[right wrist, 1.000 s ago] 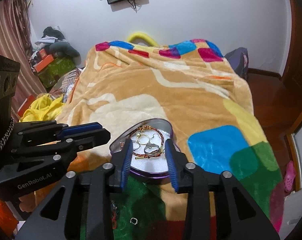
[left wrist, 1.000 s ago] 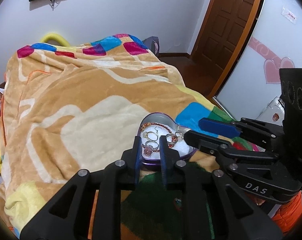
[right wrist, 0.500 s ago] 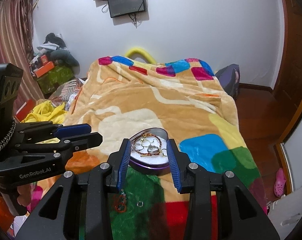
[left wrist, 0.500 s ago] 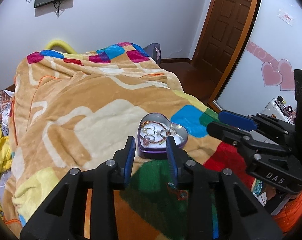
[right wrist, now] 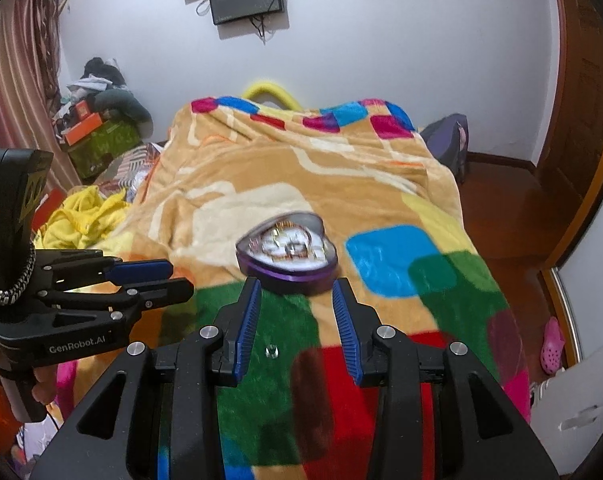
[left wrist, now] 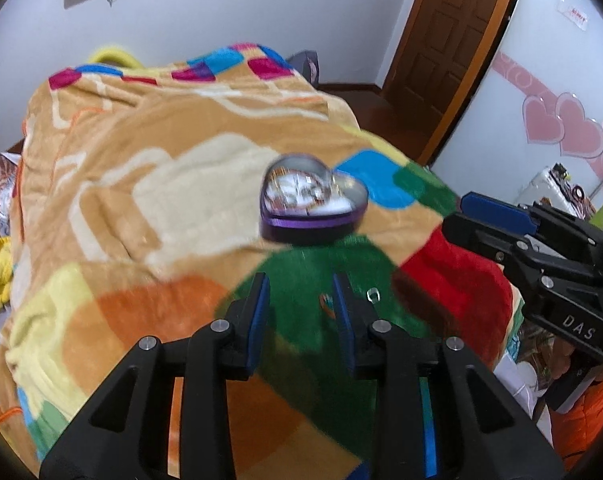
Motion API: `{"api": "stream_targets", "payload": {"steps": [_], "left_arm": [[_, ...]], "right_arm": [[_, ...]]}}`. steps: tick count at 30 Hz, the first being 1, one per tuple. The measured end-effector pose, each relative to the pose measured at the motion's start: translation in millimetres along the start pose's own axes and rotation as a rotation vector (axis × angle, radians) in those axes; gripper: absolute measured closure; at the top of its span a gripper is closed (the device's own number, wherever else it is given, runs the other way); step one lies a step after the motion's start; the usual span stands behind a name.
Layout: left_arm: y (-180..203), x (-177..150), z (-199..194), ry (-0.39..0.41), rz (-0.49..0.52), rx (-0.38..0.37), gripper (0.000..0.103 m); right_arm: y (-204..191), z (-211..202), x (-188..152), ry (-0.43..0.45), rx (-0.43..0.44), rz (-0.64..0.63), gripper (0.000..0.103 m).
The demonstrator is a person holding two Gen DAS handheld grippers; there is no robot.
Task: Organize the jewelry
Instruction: 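Grasp a small silver ring with the right tool while the left tool grasps a red beaded bracelet, then carry the small ring and red bracelet over the heart tin and lower them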
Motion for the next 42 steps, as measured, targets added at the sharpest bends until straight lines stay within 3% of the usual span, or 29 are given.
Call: {"api": "stream_targets", "payload": {"steps": [13,15,21,30,37,42], "left_arm": [[21.0,-36.4,34.5,-0.093,-0.013,-0.059,0.073],[21.4,-37.2,38.5,-0.1,-0.029,-0.073,0.084],[19.3,-34.7,41.6,-0.102,-0.068,-0.112,0.102],[9.9,-18.0,16.9,-0.015,-0.035,-0.048,0.103],[7.7,7.6,-11.2,0.075,-0.01,-0.022,0.103],[8.7,21.6,-27.6,0.123,-0.001,-0.021,0.103]], "right_arm": [[14.0,12.2,-45.8,-0.101,-0.004,0.039,0.069],[13.0,13.5,-49.4,-0.109,0.002,0.039,0.069],[5.5,21.8,-58.5,-0.132,0.022,0.025,0.069],[-14.6,44.3,-61.4,-0.155,0.051,-0.029,0.07],[-21.6,55.1,-63.7,-0.166,0.057,-0.059,0.092],[-22.5,52.1,-60.5,-0.16,0.058,-0.06,0.093]]}}
Point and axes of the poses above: each gripper's, at about its wrist camera, not at the fingertips, and z roughly the way its jaws point, y to its right, x to its top, the point moved 8 cm from there along z, roughly the way its jaws point, and after that the axes turned 2 degrees about -x, right-handed, at the moved point
